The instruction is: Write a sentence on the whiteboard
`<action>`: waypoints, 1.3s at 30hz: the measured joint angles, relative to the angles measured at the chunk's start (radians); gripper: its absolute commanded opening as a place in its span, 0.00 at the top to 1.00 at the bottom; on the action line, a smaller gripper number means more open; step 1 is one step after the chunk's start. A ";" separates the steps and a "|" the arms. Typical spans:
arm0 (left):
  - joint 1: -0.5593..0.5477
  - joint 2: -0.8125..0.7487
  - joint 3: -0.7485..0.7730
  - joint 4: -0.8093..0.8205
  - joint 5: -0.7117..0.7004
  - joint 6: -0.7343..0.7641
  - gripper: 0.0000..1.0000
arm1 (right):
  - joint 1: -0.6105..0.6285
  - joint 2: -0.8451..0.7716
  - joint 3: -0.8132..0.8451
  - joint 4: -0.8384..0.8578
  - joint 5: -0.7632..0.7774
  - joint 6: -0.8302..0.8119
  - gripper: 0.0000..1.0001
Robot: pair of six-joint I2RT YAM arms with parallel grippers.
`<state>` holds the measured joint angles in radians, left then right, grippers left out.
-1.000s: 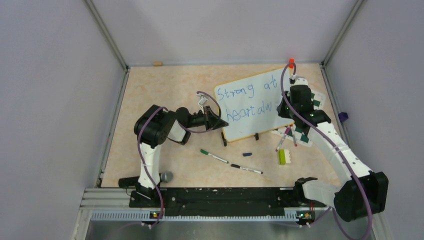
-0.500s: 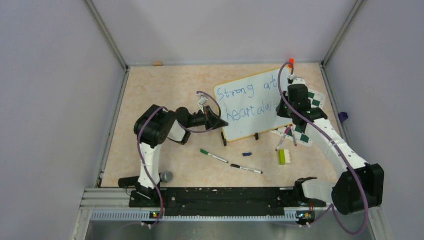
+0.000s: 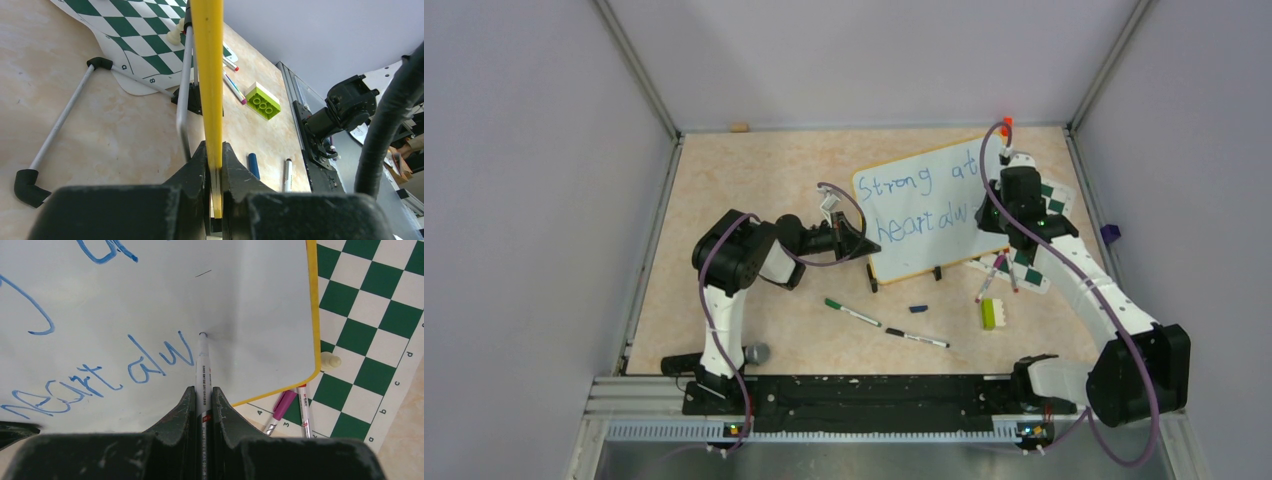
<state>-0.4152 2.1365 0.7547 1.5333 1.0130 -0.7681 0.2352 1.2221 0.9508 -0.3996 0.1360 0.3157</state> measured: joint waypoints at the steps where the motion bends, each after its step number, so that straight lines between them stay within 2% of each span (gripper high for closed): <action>1: 0.000 0.000 0.000 0.000 0.000 0.000 1.00 | -0.001 0.000 0.000 0.003 -0.007 0.000 1.00; 17: 0.000 0.000 0.000 -0.001 -0.001 -0.005 1.00 | -0.003 0.000 -0.018 -0.006 -0.077 -0.009 1.00; 39: 0.000 0.000 0.000 -0.001 0.000 -0.004 1.00 | -0.003 0.019 0.028 -0.036 0.007 0.001 1.00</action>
<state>-0.4152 2.1365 0.7547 1.5326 1.0126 -0.7719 0.2321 1.2415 0.9791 -0.4358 0.1429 0.3168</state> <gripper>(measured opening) 0.081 0.090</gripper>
